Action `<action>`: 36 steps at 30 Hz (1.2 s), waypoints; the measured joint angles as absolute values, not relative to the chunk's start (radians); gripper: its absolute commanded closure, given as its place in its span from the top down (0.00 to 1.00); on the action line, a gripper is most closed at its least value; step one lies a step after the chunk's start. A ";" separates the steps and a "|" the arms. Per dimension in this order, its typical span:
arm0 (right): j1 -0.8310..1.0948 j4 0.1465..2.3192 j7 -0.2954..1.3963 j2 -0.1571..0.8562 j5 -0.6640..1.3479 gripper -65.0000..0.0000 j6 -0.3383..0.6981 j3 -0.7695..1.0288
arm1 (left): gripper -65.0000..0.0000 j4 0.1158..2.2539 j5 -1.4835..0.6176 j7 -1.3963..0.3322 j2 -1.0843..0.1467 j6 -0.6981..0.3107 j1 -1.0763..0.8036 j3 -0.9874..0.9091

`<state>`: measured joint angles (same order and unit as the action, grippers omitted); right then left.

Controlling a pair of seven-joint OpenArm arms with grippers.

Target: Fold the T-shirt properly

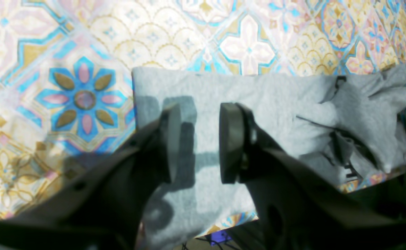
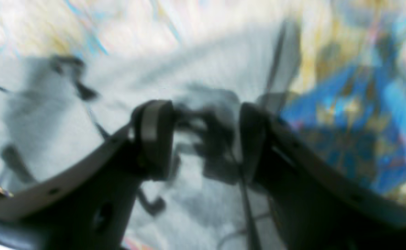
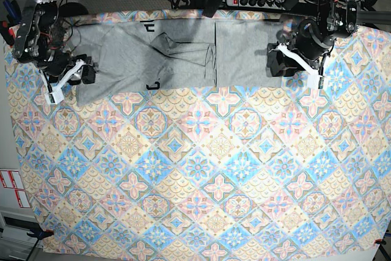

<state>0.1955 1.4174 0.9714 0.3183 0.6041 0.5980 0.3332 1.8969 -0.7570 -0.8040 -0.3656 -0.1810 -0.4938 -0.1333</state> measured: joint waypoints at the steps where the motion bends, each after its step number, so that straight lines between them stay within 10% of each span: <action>1: 0.189 1.399 0.972 0.318 0.603 0.46 0.599 0.334 | 0.29 1.897 -0.757 -0.804 -0.366 -0.181 -0.494 -0.133; 36: 0.164 1.339 0.962 0.263 0.374 0.61 0.601 0.421 | 0.29 1.897 -0.757 -0.804 -0.364 -0.181 -0.494 -0.133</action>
<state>0.1642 1.3392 0.9623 0.2630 0.3737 0.6014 0.4213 1.8969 -0.7570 -0.8040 -0.3637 -0.1806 -0.4938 -0.1333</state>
